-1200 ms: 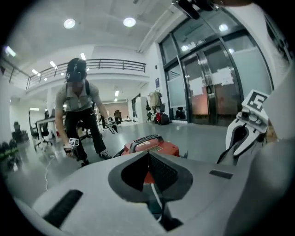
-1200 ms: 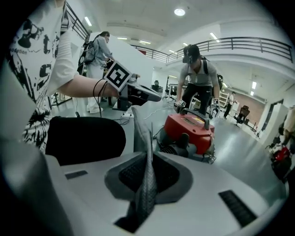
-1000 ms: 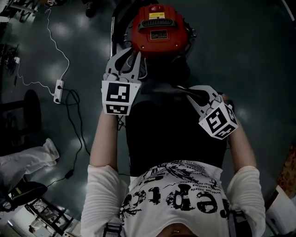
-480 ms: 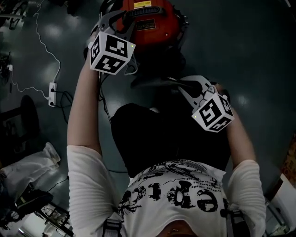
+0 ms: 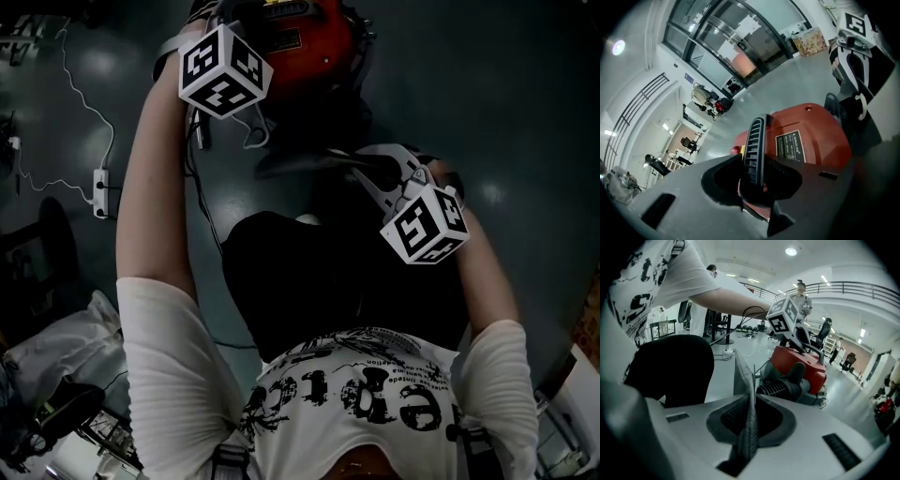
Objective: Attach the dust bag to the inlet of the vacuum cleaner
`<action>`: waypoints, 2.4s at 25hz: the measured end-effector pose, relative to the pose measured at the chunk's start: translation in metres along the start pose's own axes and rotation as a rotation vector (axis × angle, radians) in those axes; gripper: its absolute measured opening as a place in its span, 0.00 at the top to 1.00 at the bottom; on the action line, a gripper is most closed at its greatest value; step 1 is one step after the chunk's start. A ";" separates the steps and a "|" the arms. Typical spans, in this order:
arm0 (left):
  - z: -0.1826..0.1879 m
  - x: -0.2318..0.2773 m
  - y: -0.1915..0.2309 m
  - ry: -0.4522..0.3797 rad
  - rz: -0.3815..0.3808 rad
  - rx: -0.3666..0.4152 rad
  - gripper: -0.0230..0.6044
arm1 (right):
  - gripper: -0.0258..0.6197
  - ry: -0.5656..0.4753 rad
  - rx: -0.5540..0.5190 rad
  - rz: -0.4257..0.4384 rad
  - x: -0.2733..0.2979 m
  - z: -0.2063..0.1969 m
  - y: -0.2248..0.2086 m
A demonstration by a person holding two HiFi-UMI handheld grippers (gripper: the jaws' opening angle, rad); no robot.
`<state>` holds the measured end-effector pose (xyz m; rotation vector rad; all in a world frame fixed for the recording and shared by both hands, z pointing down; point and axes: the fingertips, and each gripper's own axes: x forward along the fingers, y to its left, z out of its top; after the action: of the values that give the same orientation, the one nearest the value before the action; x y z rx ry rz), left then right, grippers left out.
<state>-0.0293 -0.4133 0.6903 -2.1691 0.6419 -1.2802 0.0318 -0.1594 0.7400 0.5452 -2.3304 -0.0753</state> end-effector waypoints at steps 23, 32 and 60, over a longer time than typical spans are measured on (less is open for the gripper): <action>0.001 0.000 -0.002 -0.029 -0.044 -0.068 0.78 | 0.89 0.072 -0.061 -0.110 0.004 -0.008 -0.037; 0.000 0.002 -0.003 -0.046 -0.047 -0.086 0.78 | 0.87 0.067 -0.032 -0.075 0.013 0.002 -0.049; 0.015 -0.024 0.001 -0.194 0.041 -0.057 0.65 | 0.80 0.069 0.023 -0.123 0.006 -0.003 -0.054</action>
<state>-0.0269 -0.3958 0.6683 -2.2789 0.6463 -1.0255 0.0492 -0.2105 0.7352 0.6920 -2.2314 -0.0868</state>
